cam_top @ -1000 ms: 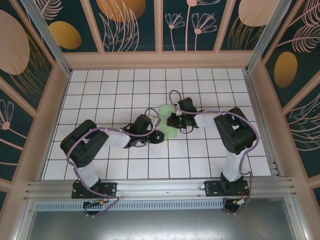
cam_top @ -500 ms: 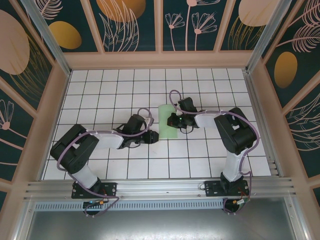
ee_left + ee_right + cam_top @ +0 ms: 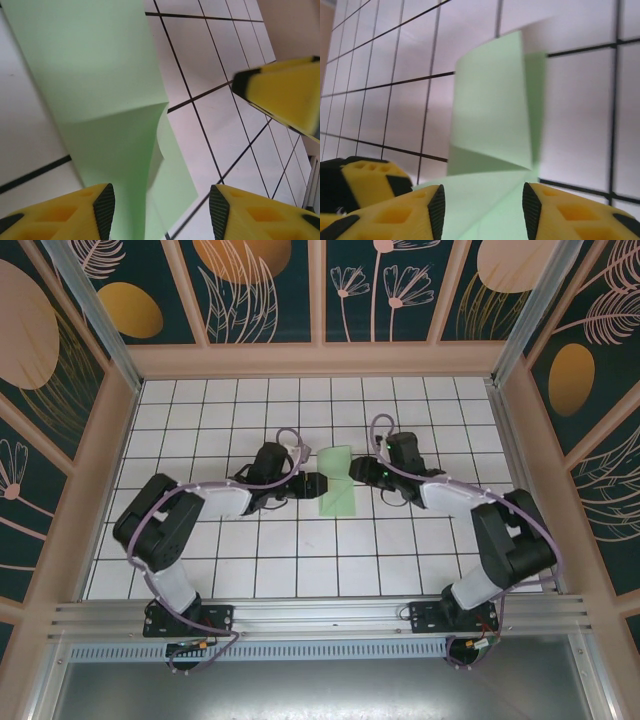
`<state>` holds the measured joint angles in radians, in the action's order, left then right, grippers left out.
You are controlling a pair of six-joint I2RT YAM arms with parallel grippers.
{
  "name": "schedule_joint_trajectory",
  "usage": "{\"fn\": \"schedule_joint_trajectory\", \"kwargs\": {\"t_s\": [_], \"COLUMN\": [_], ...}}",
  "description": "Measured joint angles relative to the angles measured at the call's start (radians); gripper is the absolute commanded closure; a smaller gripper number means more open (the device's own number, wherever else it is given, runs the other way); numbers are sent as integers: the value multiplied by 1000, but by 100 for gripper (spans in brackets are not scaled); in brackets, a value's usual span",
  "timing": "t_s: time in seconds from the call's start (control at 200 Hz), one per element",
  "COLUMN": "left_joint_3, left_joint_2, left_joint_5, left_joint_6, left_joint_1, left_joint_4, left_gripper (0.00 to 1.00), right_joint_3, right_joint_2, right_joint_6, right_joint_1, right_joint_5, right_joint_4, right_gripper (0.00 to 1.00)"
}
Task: Fold a paper plane with a square sheet of paper (fold left side to right side)
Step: Fold the triangle a second time at the center of the table, then turn over the paper at the center of the table.
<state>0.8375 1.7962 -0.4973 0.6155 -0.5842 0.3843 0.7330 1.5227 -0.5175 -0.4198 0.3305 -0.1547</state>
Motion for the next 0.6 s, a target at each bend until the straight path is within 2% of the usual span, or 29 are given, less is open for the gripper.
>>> {"fn": "schedule_joint_trajectory", "kwargs": {"t_s": [0.12, 0.29, 0.35, 0.445, 0.596], "left_joint_3": [35, 51, 53, 51, 27], "left_joint_2": [68, 85, 85, 85, 68], "left_joint_5": [-23, -23, -13, 6, 36], "left_joint_6": [-1, -13, -16, -25, -27], "left_joint_1": [0, 0, 0, 0, 0], "left_joint_4": [10, 19, 21, 24, 24], "left_gripper": [53, 84, 91, 94, 94], "right_joint_3": [-64, -95, -101, -109, -104], "right_joint_2": [-38, -56, -56, -56, -31], "right_joint_6": [-4, -3, -9, -23, -48], "right_joint_1": [27, 28, 28, 27, 20], "right_joint_5": [10, 45, 64, 98, 151], "right_joint_4": [-6, -8, -22, -41, -95], "right_gripper": [42, 34, 29, 24, 24]}}
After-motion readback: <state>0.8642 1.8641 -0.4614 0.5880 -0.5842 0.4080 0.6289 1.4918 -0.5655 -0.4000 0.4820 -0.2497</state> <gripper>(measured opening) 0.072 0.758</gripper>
